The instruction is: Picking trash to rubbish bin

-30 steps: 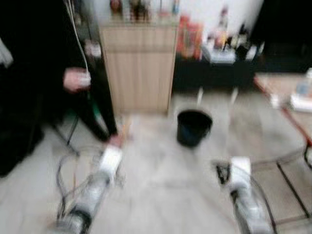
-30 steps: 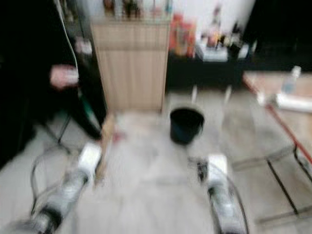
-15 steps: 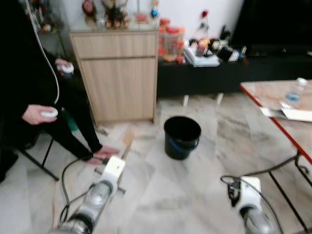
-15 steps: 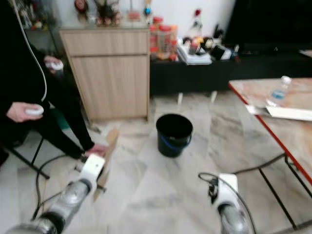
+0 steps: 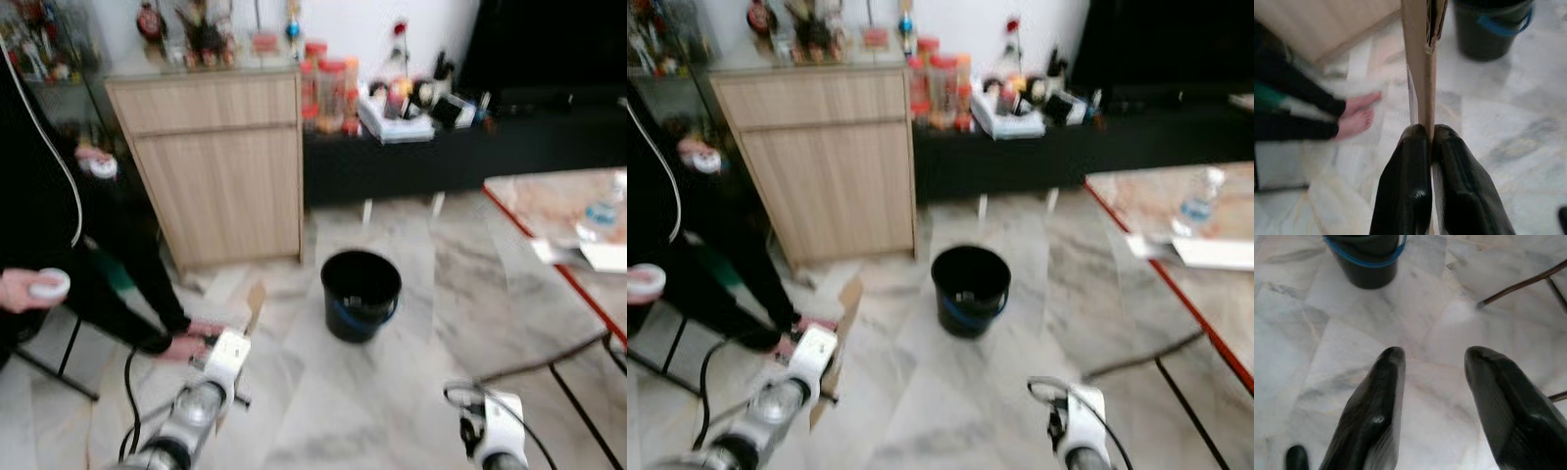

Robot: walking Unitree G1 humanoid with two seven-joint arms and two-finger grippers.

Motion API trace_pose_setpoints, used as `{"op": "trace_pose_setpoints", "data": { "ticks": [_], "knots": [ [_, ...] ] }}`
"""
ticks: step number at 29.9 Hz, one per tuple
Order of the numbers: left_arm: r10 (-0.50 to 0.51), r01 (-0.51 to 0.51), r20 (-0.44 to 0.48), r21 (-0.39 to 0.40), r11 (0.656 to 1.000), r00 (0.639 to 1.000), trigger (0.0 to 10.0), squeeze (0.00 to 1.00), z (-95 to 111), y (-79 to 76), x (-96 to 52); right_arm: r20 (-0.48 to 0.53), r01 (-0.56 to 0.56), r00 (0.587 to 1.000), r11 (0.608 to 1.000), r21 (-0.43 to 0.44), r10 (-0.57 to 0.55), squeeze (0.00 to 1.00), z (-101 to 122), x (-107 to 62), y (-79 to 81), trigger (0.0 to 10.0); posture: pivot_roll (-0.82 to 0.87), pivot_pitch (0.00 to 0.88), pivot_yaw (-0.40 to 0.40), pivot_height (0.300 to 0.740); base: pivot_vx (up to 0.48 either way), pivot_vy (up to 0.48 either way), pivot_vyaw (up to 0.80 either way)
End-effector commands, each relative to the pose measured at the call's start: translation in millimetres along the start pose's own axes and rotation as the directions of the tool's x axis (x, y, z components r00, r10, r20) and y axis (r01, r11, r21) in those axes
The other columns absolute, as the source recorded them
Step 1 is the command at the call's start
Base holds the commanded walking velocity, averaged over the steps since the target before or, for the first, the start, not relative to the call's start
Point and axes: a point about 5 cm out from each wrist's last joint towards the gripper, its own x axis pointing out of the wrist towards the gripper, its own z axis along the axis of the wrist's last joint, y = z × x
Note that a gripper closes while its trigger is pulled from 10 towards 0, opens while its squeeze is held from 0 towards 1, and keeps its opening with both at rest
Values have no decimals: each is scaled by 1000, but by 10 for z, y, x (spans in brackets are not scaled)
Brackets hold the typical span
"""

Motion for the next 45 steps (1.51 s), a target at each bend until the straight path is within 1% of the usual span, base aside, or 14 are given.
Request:
{"op": "trace_pose_setpoints", "data": {
  "ticks": [1, 7, 8, 14, 21, 22, 26, 33, 45],
  "knots": [
    [11, -11, -40, 7, 1000, 999, 10000, 0, -74, 30, -18, -30, 1, 1000, 1000, 11, -1, 0, -62, -11, 26, 10000, 48, 0, -7, 740, 337, 0, 0],
    [9, -8, -81, 16, 1000, 997, 10000, 0, -152, 10, -37, -56, 3, 998, 1000, 19, -2, 0, -128, -25, 67, 10000, 53, 0, -4, 740, 333, 0, 0],
    [12, -10, -101, 15, 1000, 995, 10000, 0, -189, 7, -47, -61, 6, 998, 1000, 23, -4, 0, -142, -28, 78, 10000, 53, 0, -3, 740, 330, 0, 0],
    [21, -19, -132, 9, 1000, 991, 10000, 0, -253, 3, -67, -68, 9, 998, 999, 39, -6, 0, -174, -36, 121, 10000, 48, 0, 5, 740, 322, 0, 0],
    [41, -40, -149, 13, 999, 988, 10000, 0, -289, 55, -83, -83, 17, 996, 998, 56, -12, 0, -214, -47, 141, 10000, 48, 0, 8, 740, 298, 0, 0],
    [46, -44, -152, 17, 999, 987, 10000, 0, -302, 67, -89, -90, 13, 996, 997, 74, -6, 0, -225, -49, 154, 10000, 47, 0, 9, 740, 292, 0, -544],
    [46, -44, -160, 18, 999, 986, 10000, 0, -335, 68, -104, -80, 6, 997, 998, 65, -1, 0, -220, -49, 170, 10000, 47, 0, 10, 740, 288, 0, -800],
    [50, -48, -169, 16, 999, 984, 10000, 0, -366, 76, -118, -81, -5, 997, 999, 47, 9, 0, -228, -51, 205, 10000, 53, 0, 10, 740, 282, 0, 0],
    [47, -44, -175, 21, 999, 983, 10000, 0, -384, 79, -126, -85, -9, 996, 999, 49, 13, 0, -247, -58, 232, 10000, 50, 0, 15, 740, 281, 0, 0]
  ]
}}
